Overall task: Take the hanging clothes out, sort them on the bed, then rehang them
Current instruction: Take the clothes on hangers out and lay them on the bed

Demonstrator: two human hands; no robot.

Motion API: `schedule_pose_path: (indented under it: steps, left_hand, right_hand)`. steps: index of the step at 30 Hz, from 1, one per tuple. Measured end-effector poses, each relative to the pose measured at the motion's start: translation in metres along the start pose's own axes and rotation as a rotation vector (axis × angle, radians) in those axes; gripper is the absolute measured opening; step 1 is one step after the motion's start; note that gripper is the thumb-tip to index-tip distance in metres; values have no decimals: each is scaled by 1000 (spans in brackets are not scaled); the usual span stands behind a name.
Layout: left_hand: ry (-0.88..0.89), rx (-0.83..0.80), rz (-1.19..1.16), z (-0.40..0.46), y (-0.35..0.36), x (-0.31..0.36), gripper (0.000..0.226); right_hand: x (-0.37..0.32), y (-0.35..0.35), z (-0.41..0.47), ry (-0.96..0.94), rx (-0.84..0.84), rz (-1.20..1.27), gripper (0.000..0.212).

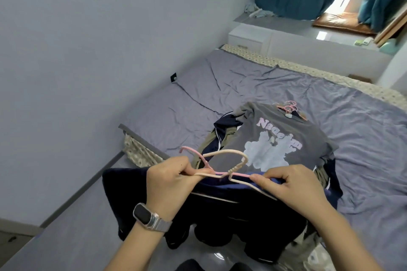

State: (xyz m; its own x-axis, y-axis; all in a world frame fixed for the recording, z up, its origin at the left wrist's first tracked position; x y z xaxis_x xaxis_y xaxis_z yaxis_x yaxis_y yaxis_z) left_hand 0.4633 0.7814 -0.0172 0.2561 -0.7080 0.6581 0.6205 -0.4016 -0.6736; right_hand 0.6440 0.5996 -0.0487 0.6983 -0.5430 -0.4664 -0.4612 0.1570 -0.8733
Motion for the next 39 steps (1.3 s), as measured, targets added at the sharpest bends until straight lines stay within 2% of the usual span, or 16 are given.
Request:
schedule_pose_path:
  steps: [2, 5, 10, 12, 14, 19, 22, 24, 27, 29, 31, 33, 36, 39]
  left_hand:
    - [19, -16, 5, 12, 2, -8, 46]
    - [1, -62, 24, 30, 4, -21, 44]
    - [-66, -58, -7, 60, 11, -31, 45]
    - [-48, -59, -19, 78, 18, -26, 45]
    - [-41, -72, -24, 99, 28, -19, 45]
    - [-52, -106, -30, 152, 63, -1, 48]
    - [-56, -124, -16, 183, 89, 9, 50]
    - [-56, -151, -10, 201, 109, 13, 50]
    - [-68, -180, -17, 222, 138, 16, 51]
    - [-86, -188, -16, 233, 155, 18, 52]
    - [-105, -198, -24, 239, 167, 16, 52]
    - [-107, -207, -15, 245, 178, 15, 50]
    - [-116, -226, 2, 254, 191, 15, 47]
    - [-143, -239, 21, 263, 203, 16, 45]
  right_hand:
    - [5, 3, 14, 67, -13, -34, 47]
    - [33, 4, 32, 132, 4, 100, 51]
    - [87, -48, 62, 115, 212, 429, 69]
    - [102, -82, 79, 92, 269, 524, 60]
    - [118, -115, 101, 74, 286, 544, 40]
    - [186, -189, 160, 91, 317, 465, 38]
    - [233, -219, 200, 163, 330, 431, 32]
    - [272, -221, 227, 246, 307, 387, 33]
    - [324, -203, 261, 430, 256, 253, 64]
    - [351, -187, 280, 507, 269, 101, 63]
    - [365, -164, 296, 535, 242, 32, 52]
    - [378, -137, 313, 556, 151, 61, 45]
    - [396, -100, 329, 578, -23, 85, 51]
    - [418, -75, 328, 629, -296, -162, 57]
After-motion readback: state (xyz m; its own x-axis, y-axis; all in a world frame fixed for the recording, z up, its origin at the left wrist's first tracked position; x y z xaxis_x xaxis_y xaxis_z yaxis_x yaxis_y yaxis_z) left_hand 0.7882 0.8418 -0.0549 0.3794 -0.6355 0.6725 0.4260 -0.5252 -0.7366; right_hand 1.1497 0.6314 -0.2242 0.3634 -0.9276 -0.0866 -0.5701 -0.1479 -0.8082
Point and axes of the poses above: each hand's wrist, its own z-axis towards the middle knuckle, its own y-axis out of the palm, x = y × z, the point moved 5 cm from there along z, towards the middle knuckle, and after that the axes turned 13 degrees about -x, right-handed, at the moved point
